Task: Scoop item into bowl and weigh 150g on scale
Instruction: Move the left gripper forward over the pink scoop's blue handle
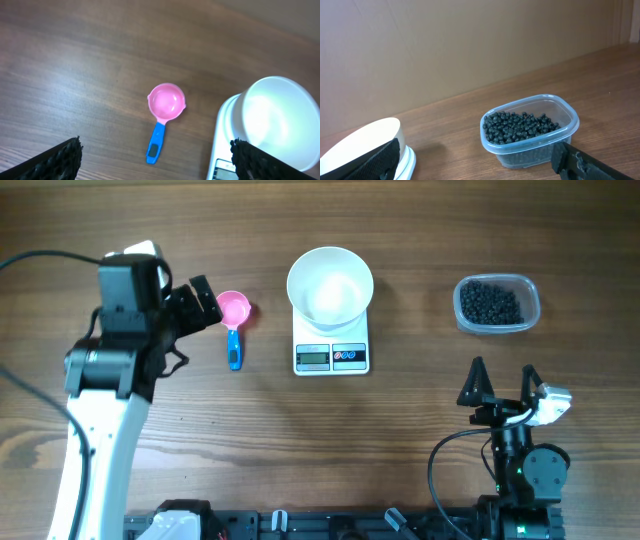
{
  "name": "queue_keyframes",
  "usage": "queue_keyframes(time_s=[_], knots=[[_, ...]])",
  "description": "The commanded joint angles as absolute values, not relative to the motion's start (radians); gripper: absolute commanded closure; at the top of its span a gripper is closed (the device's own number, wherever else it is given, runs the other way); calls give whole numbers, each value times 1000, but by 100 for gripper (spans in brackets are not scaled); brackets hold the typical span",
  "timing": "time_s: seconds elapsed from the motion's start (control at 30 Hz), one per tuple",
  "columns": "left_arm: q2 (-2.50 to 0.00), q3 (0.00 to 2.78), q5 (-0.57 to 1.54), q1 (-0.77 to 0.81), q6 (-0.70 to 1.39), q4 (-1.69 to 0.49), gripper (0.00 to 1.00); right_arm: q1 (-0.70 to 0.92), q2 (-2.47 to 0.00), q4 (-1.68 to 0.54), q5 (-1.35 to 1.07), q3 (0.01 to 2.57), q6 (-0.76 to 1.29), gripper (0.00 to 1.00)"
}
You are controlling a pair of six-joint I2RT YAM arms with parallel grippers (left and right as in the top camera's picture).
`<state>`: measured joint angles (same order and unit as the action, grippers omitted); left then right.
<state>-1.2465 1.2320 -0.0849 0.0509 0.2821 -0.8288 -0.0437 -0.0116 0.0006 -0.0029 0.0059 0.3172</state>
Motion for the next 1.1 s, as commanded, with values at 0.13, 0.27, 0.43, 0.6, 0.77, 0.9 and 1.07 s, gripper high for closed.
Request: queue_keyframes(time_s=[0.13,0.27,0.43,0.6,0.77,0.9,1.07], knots=[[-1418,1248,-88,52,269,-836,0,-43,-5,6,0,6,321,0],[-1492,1247,-88,52,270,-855,0,-42,-5,6,0,6,321,0],[-1586,1247,-87,52,270,-879,0,-43,-5,6,0,6,321,0],[-1650,1247,-4,53,269,-876,0,-42,-5,6,0,6,322,0],[-1735,1215,59,75,269,-839,4,-42,-5,6,0,6,321,0],[-1791,1187,58,92,265,-772,8,-42,-5,6,0,6,321,0],[-1838,1186,55,97,265,-723,20,-42,-5,6,0,6,321,0]])
